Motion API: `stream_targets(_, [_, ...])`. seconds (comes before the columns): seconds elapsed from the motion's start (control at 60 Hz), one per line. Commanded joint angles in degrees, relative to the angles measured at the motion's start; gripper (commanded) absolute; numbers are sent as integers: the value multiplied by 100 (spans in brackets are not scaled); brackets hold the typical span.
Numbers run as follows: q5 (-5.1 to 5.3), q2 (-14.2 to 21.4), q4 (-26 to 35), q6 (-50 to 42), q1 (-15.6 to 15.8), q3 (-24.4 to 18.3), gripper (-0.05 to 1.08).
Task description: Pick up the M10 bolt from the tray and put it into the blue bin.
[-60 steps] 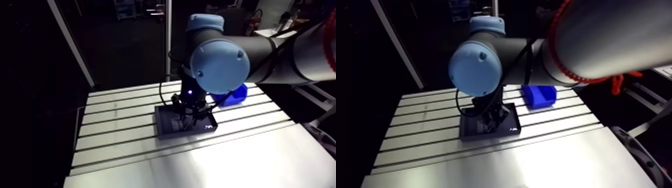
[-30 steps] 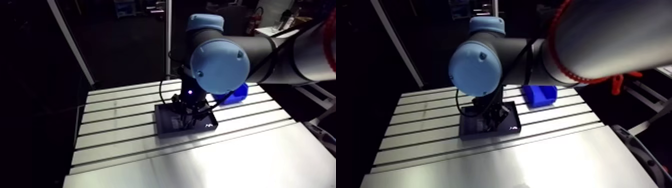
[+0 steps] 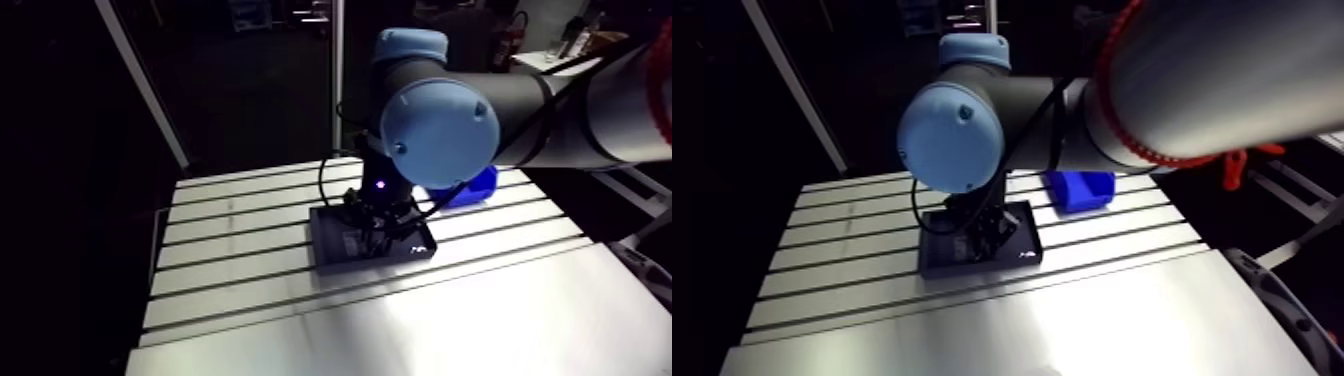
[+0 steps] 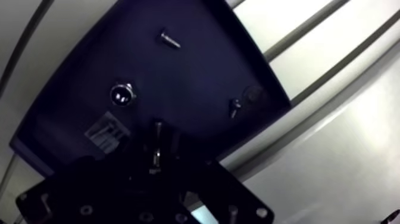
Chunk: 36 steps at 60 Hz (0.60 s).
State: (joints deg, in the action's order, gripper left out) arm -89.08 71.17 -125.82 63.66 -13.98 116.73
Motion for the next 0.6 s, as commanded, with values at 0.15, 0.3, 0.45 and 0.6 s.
stream_targets(0.15, [0,-38,0,26,-1,3,62])
stream_targets(0.3, [0,-38,0,29,-1,3,63])
stream_targets(0.45, [0,-38,0,36,0,3,65])
stream_targets(0.6, [-9,-38,0,45,0,3,71])
